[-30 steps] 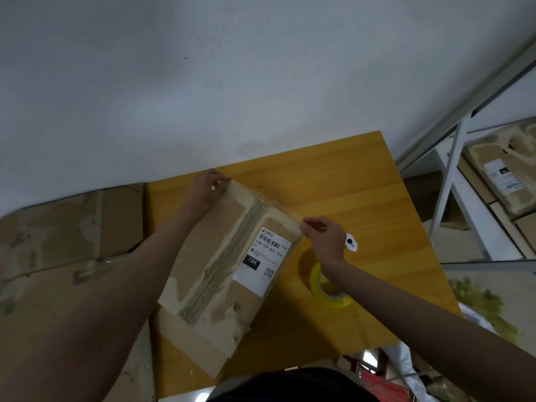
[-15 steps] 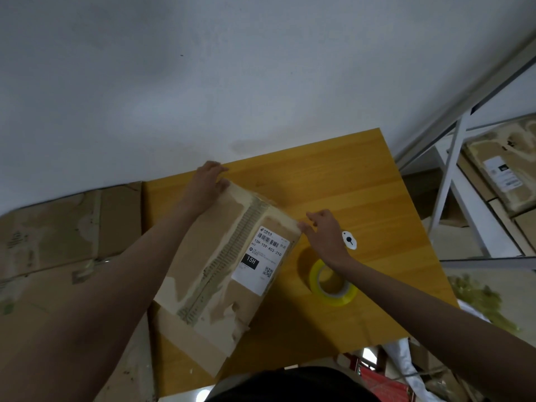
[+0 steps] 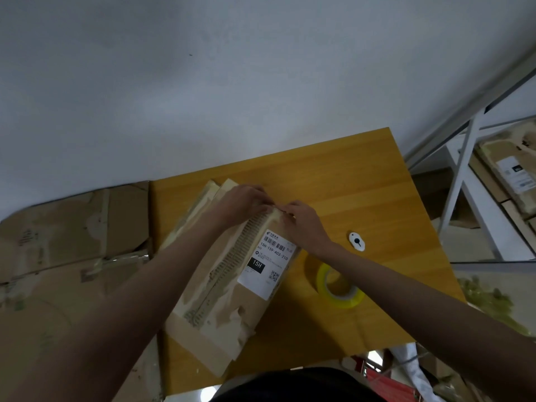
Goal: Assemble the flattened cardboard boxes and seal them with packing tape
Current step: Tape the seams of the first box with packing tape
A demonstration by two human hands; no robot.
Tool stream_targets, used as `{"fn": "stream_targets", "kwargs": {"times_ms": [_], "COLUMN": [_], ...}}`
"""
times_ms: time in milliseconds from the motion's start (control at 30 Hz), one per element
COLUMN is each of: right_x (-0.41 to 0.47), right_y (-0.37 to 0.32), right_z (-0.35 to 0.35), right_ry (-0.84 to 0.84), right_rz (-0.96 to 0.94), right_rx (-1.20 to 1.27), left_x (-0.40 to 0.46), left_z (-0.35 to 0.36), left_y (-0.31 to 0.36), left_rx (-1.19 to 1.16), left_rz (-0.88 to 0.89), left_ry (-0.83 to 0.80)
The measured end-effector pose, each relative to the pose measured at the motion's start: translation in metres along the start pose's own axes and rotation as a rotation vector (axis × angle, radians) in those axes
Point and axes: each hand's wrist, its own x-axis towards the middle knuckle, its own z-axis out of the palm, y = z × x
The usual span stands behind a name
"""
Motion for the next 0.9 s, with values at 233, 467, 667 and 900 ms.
{"fn": "stream_targets", "kwargs": {"times_ms": [233, 467, 667, 900], "right_x": [0.003, -0.026, -0.047, -0.047], "right_y": [0.005, 0.034, 0.032, 0.026], "right_z": [-0.012, -0.028, -0.019, -0.019], "right_ry": [-0.065, 0.018, 0.181, 0.118], "right_rz": [0.01, 0.117, 0.189, 0.158], "right_rx": [-0.019, 0.053, 0.161, 0.104], "left_x": [0.008, -0.003, -0.017, -0.007], "left_z": [0.0, -0.005, -0.001, -0.005], "left_y": [0.001, -0.032, -0.048, -0.042], "left_rx": [0.011, -0.029, -0.084, -0.069], "left_rz": [-0.086, -0.291, -0.396, -0.455], "left_ry": [-0.005, 0.172, 0.295, 0.199]}}
